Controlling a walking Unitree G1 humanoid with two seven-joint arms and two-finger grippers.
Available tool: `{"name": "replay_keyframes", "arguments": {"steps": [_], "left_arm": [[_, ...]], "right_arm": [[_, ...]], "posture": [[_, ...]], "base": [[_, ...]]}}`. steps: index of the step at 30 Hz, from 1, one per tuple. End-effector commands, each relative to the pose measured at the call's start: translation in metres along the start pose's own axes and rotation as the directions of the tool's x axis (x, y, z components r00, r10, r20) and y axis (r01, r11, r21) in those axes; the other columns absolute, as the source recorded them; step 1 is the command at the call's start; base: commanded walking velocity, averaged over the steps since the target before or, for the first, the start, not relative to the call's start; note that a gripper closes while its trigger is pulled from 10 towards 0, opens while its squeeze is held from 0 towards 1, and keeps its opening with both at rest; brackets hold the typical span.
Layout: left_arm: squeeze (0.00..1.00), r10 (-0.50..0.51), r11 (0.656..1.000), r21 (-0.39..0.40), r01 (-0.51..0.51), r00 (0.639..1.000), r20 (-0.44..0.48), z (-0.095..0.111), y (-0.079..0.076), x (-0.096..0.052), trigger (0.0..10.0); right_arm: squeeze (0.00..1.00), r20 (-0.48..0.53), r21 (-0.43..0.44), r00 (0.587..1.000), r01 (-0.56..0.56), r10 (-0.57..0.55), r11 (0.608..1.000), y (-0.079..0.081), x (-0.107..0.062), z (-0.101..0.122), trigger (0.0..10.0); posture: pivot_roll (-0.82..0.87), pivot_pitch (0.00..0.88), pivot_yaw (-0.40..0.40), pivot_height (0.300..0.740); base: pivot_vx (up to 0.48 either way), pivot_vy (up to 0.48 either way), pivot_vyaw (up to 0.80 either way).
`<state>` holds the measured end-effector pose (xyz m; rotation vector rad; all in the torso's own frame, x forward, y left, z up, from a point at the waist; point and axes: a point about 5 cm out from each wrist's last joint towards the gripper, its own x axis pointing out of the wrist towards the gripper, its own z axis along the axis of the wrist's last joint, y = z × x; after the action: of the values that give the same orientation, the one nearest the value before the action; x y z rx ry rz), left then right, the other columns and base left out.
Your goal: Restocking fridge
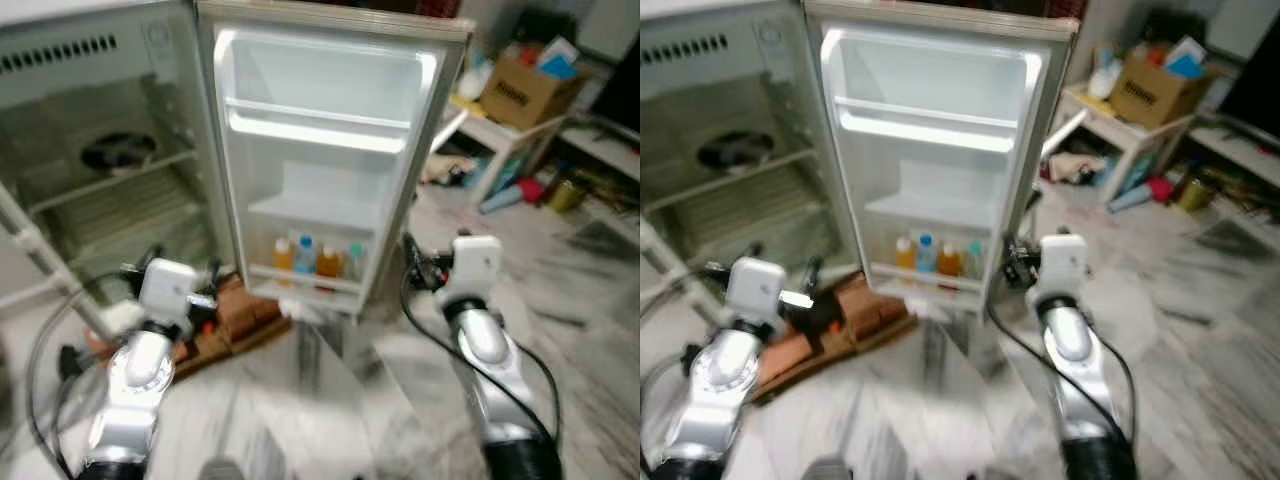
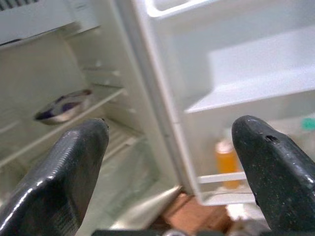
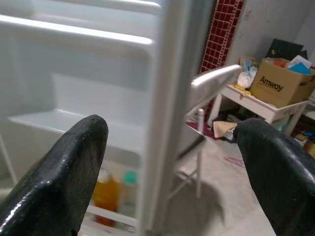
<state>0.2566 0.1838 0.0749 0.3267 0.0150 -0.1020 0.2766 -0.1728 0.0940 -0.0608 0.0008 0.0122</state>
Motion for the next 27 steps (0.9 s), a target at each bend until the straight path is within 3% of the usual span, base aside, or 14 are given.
{"name": "replay_keyframes", "arguments": {"steps": [1, 6, 14, 18, 27], "left_arm": [[0.0, 0.018, 1.0, 0.025, -0.018, 1.0, 0.003, 0.001, 0.009, 0.0, 10.0], [0.0, 0.015, 1.0, 0.023, -0.015, 1.0, 0.005, 0.001, 0.009, 0.0, 10.0], [0.0, 0.015, 0.999, 0.036, -0.015, 1.0, 0.002, 0.0, 0.008, 0.0, 10.0], [0.0, 0.014, 0.999, 0.036, -0.014, 1.0, 0.006, 0.0, 0.008, 0.001, 10.0], [0.0, 0.014, 0.999, 0.029, -0.015, 1.0, 0.01, 0.001, 0.007, 0.002, 10.0]], "right_arm": [[0.0, 0.025, 0.013, 1.0, -0.004, 0.003, 1.0, 0.002, 0.003, 0.006, 10.0], [0.0, 0.019, 0.05, 1.0, 0.009, -0.009, 0.999, 0.002, 0.006, 0.005, 10.0], [0.0, 0.035, 0.038, 0.999, -0.018, 0.017, 0.999, 0.006, 0.01, 0.008, 10.0], [0.0, 0.047, -0.015, 0.998, -0.037, 0.037, 0.999, 0.008, 0.011, 0.009, 10.0], [0.0, 0.064, 0.019, 0.997, -0.042, 0.041, 0.999, 0.01, 0.014, 0.012, 10.0]], "posture": [[0.04, 0.006, -0.039, 0.74], [0.04, 0.007, -0.04, 0.74], [0.04, 0.007, -0.038, 0.74], [0.04, 0.007, -0.038, 0.74], [0.05, 0.008, -0.039, 0.74]], "base": [[0.0, -0.472, 0.55], [0.0, -0.472, 0.19], [0.0, -0.469, 0.0], [0.0, -0.458, 0.73], [0.0, -0.448, 0.78]]}}
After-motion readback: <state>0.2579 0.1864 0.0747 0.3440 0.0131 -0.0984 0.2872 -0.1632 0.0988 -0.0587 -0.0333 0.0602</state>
